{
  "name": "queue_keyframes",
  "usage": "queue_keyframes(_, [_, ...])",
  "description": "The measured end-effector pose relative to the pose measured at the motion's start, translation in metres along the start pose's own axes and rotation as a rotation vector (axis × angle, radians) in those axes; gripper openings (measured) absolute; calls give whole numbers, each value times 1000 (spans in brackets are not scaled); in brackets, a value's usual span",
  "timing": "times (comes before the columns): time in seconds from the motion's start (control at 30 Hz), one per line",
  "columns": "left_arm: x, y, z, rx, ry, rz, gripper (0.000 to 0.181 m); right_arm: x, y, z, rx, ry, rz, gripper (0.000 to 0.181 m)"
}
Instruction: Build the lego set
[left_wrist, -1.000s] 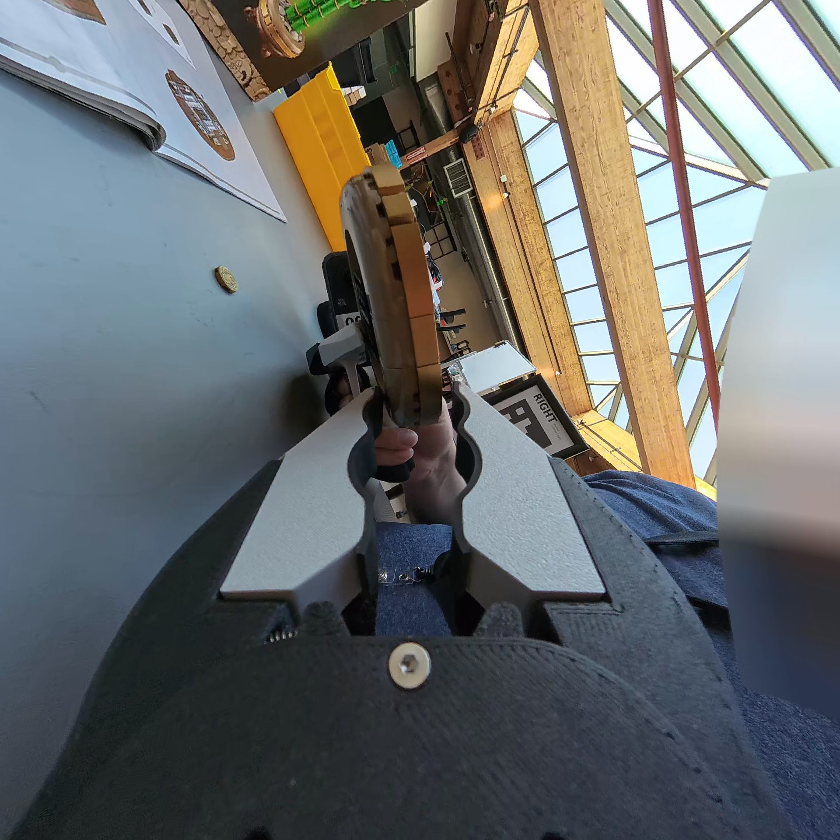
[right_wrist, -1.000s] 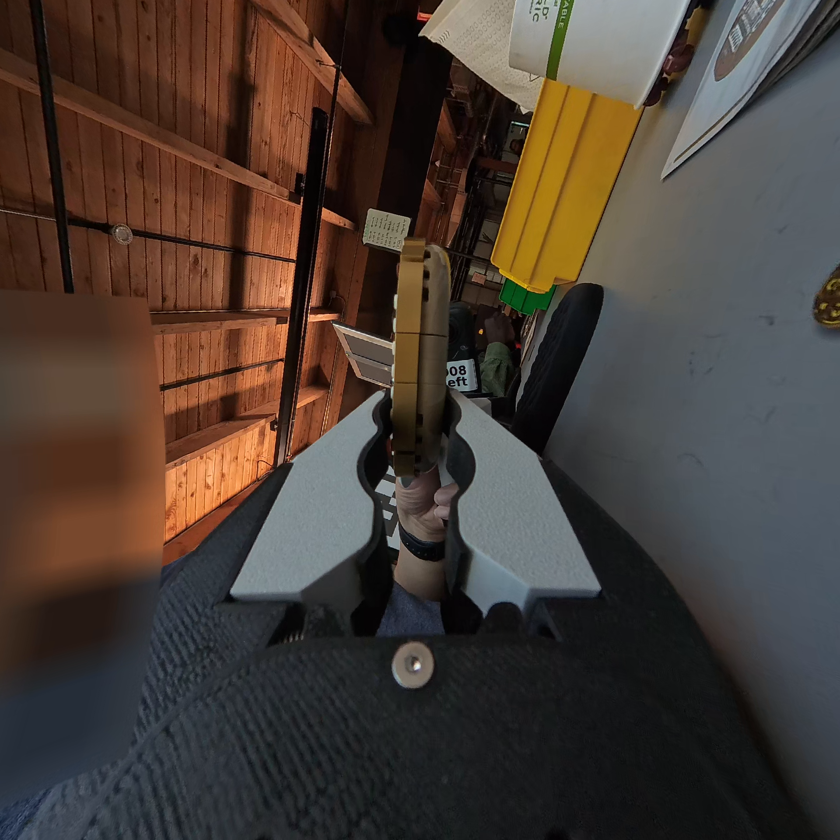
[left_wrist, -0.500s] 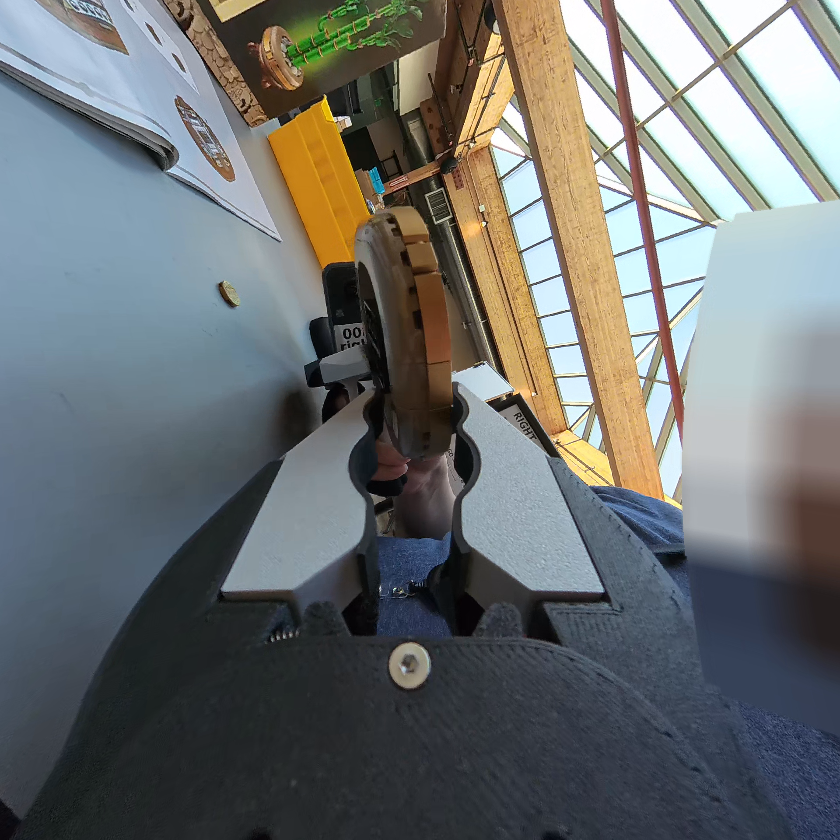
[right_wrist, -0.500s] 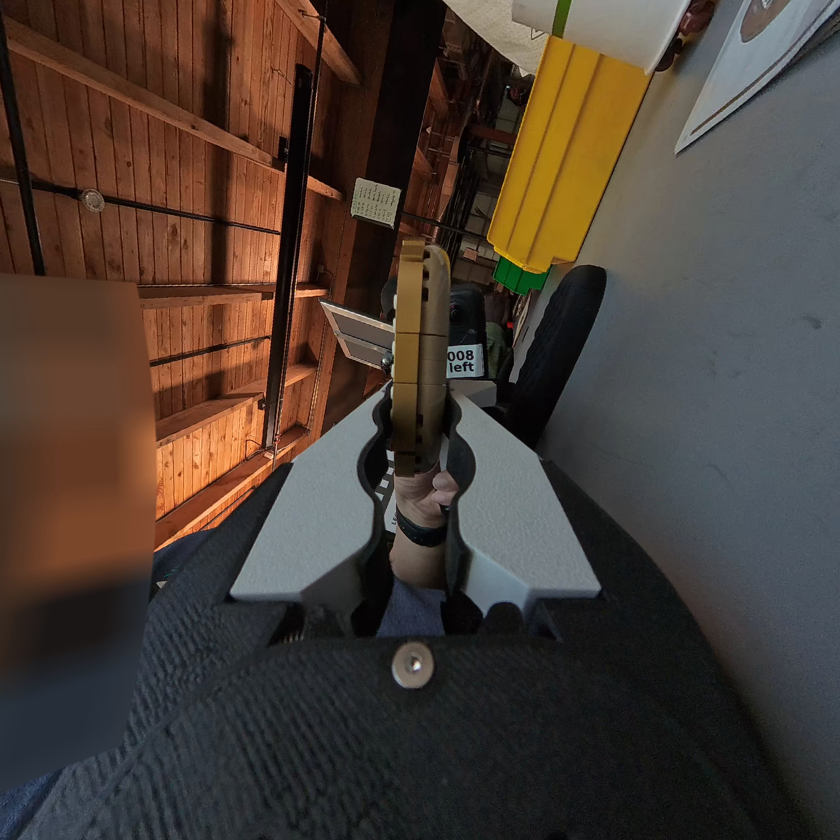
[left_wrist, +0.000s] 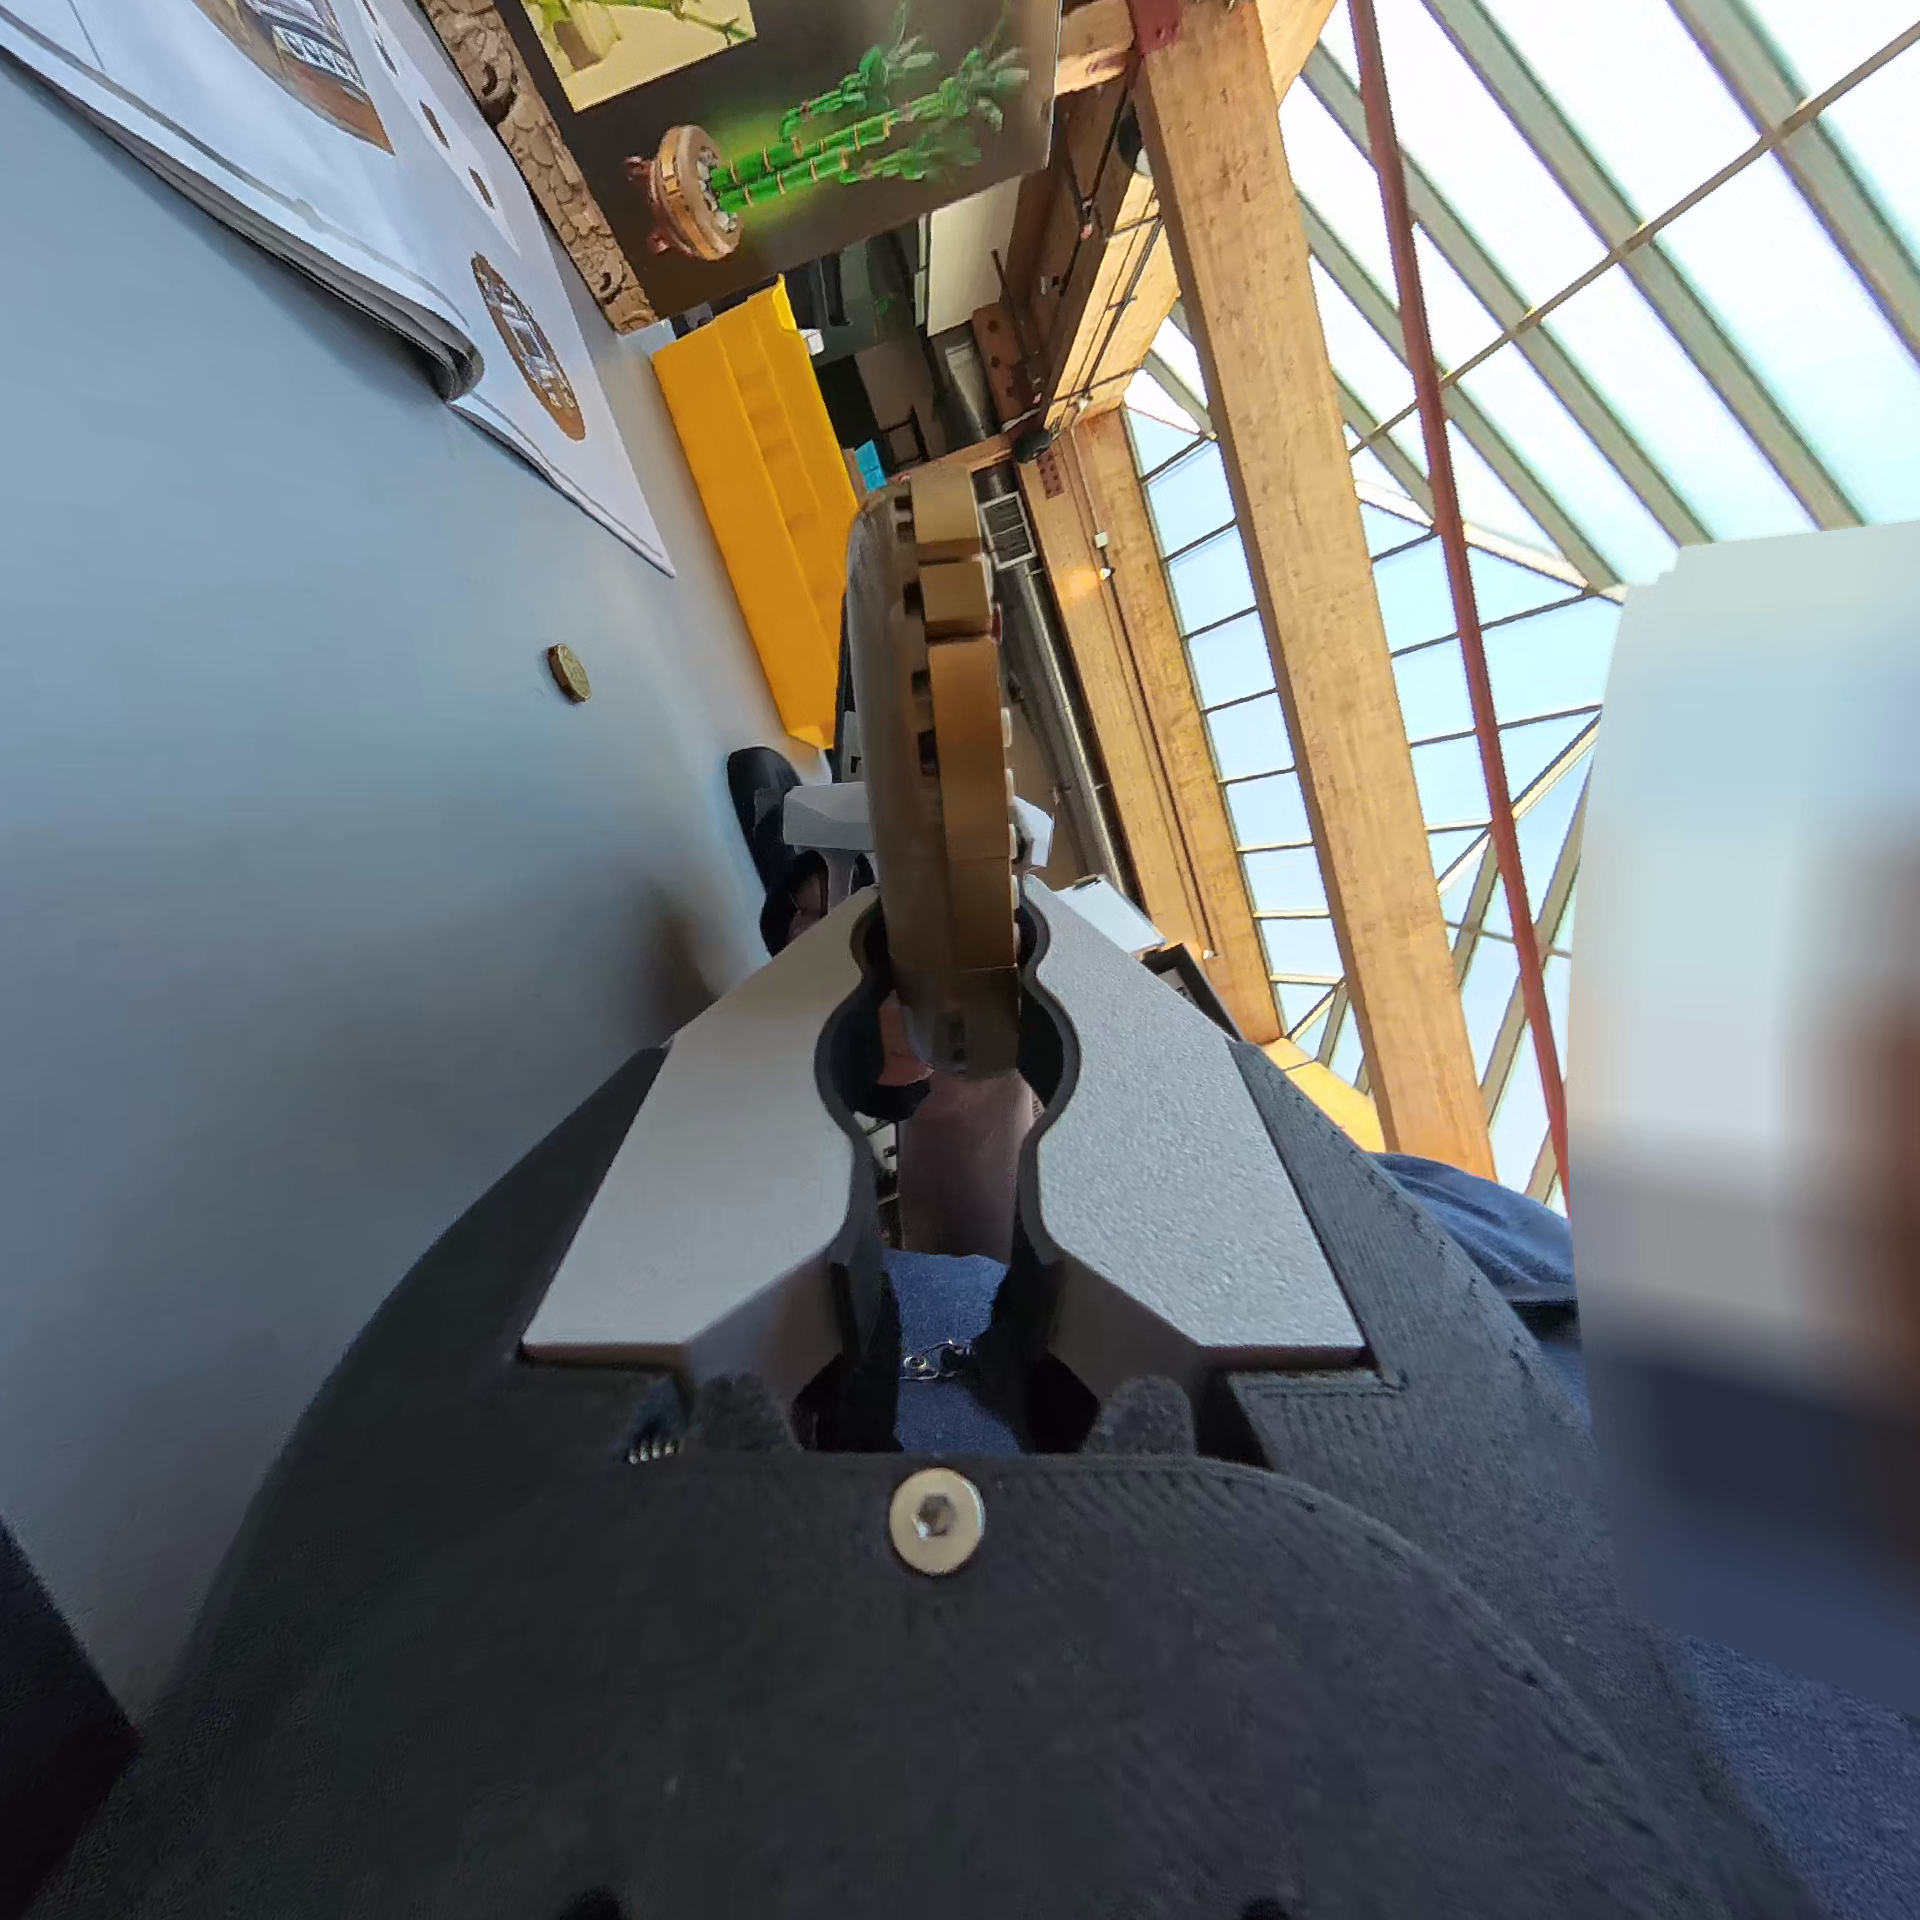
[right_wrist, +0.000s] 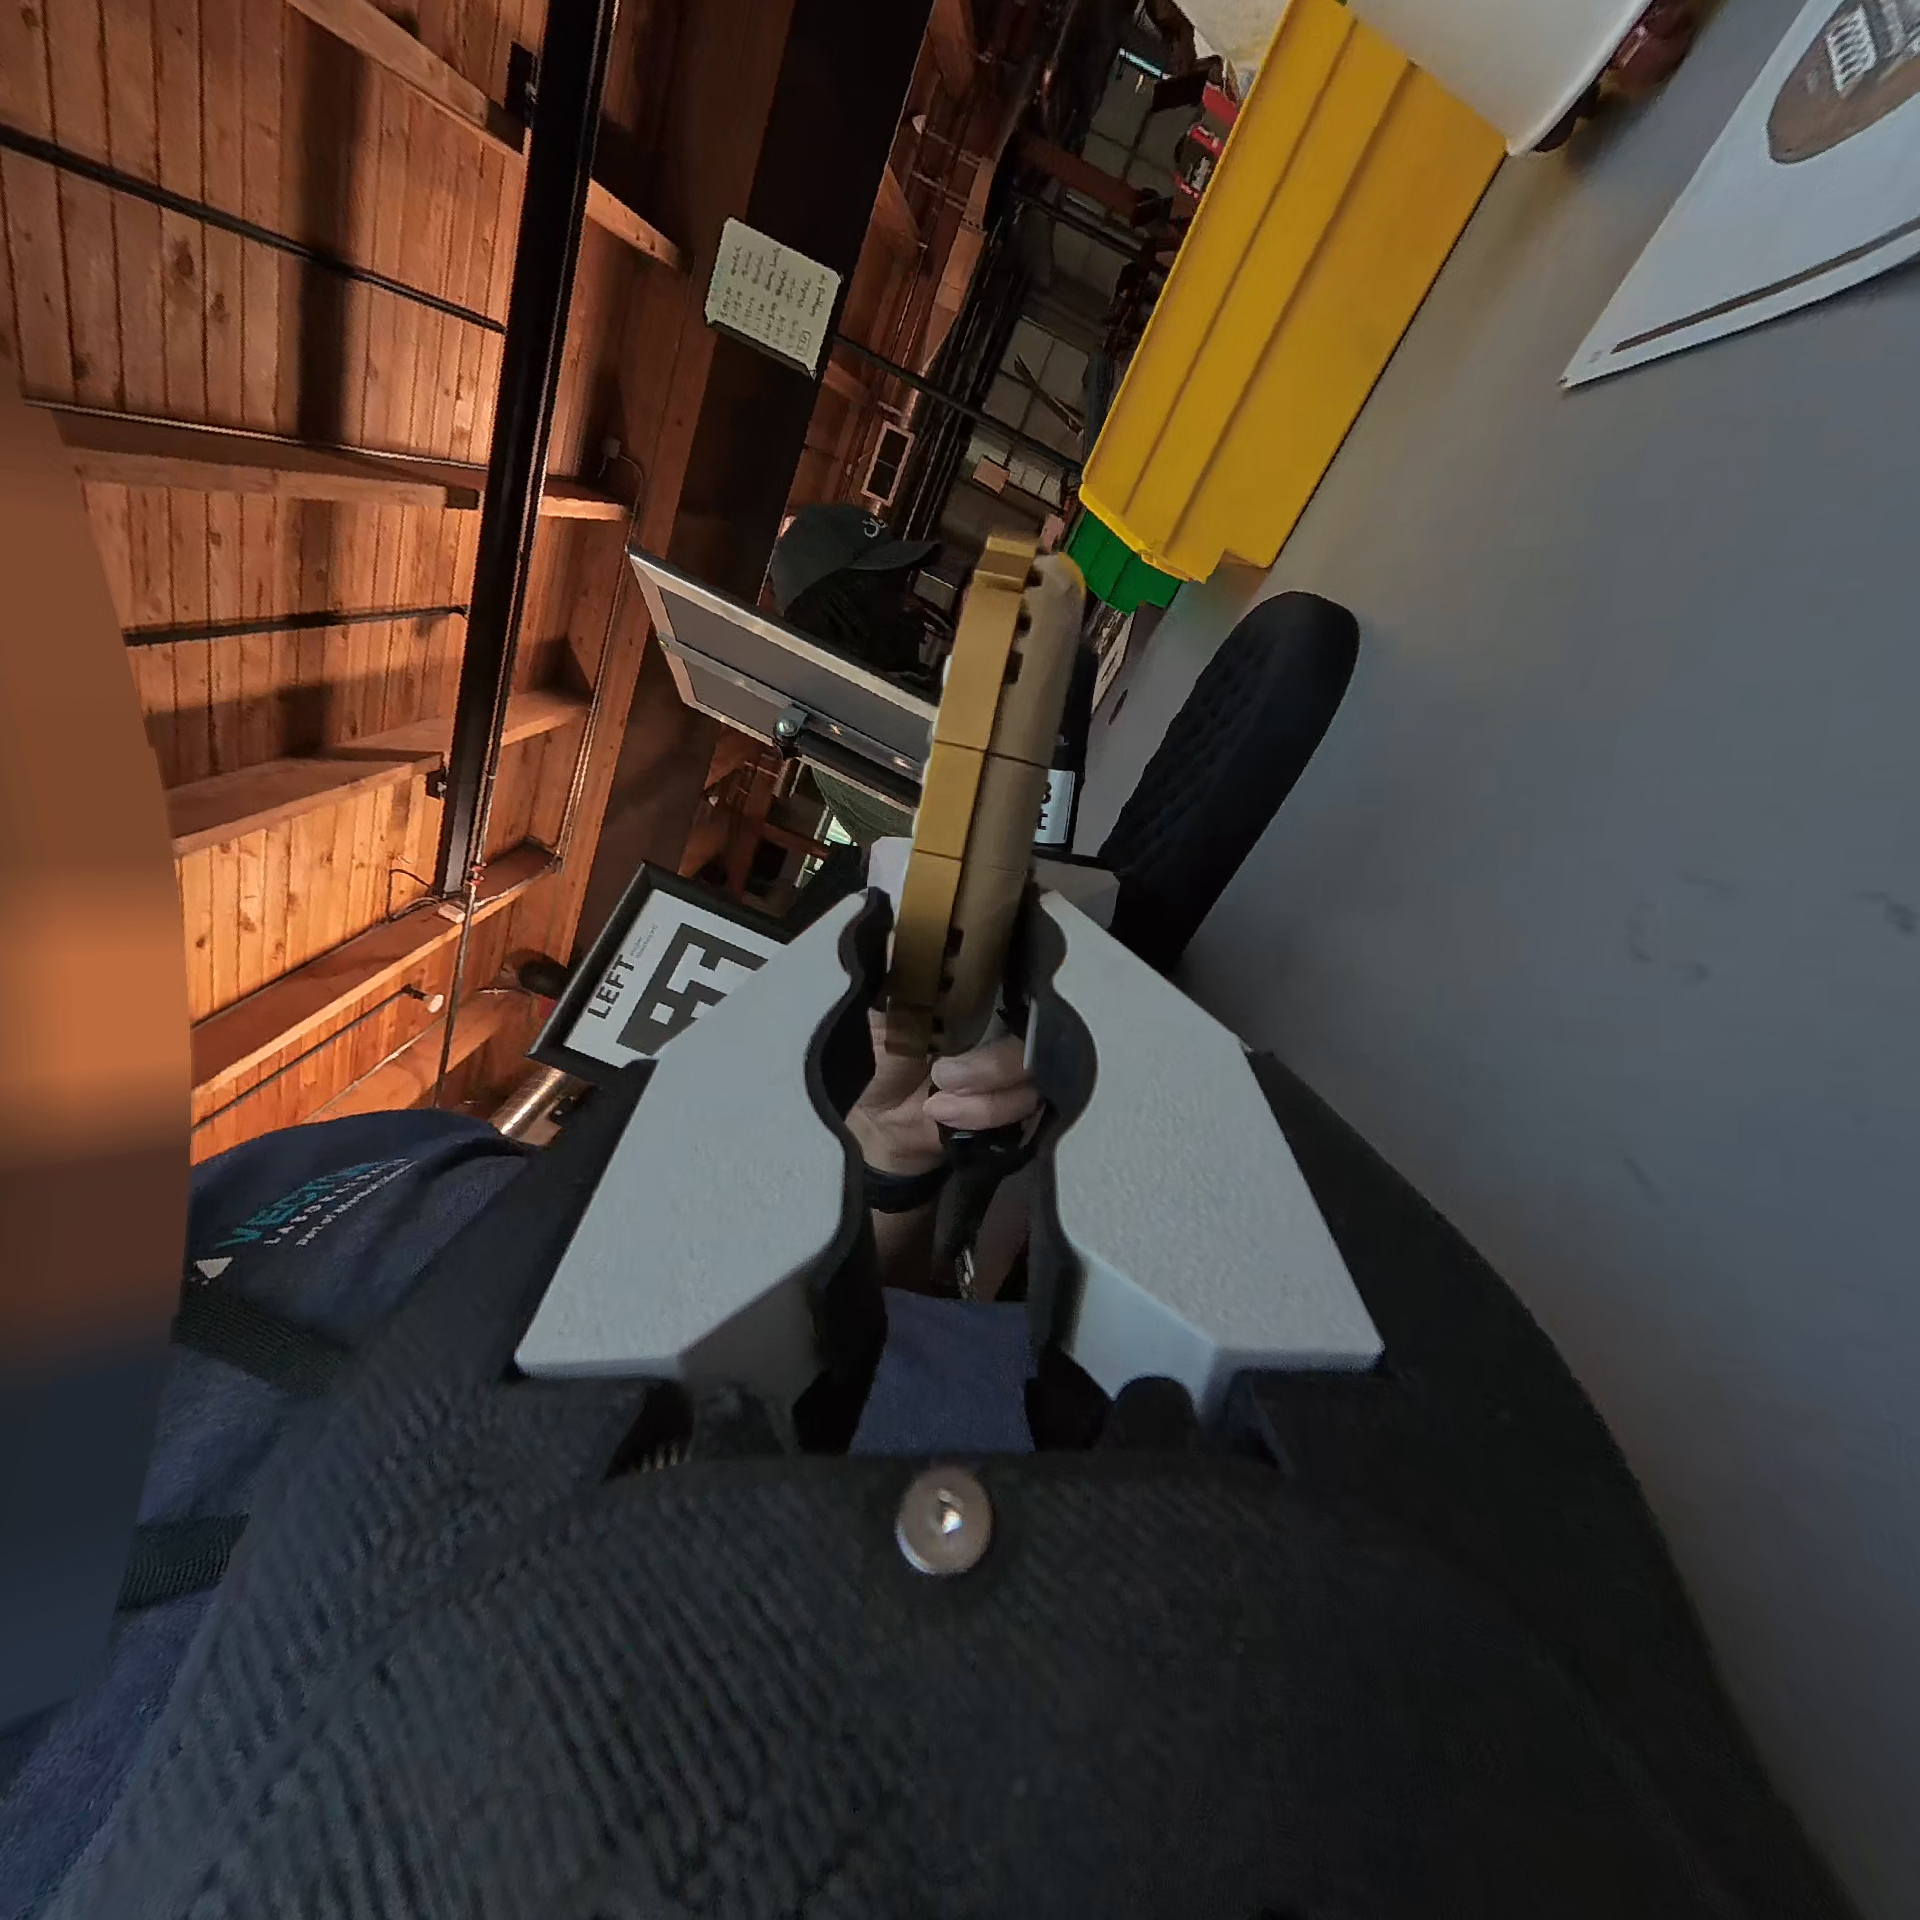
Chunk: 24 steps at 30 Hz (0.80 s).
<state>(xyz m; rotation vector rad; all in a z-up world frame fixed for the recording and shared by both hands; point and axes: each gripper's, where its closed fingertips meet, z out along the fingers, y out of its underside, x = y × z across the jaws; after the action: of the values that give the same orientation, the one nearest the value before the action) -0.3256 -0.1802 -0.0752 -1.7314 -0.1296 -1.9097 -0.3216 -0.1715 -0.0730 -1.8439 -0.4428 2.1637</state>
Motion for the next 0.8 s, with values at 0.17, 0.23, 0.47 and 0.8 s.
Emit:
queue_keyframes(0.17, [4,-7,-7,30,7,2,18,2,-28,-29,-60,163,-231,33])
queue_keyframes(0.23, [4,-8,-10,30,-18,26,18,24,-47,-54,-110,395,-463,32])
queue_keyframes(0.47, [3,-13,-14,28,-78,82,19,75,-51,-87,-355,763,-809,31])
queue_keyframes(0.8, [1,-13,-11,23,-83,76,19,97,-41,-87,-506,868,-893,26])
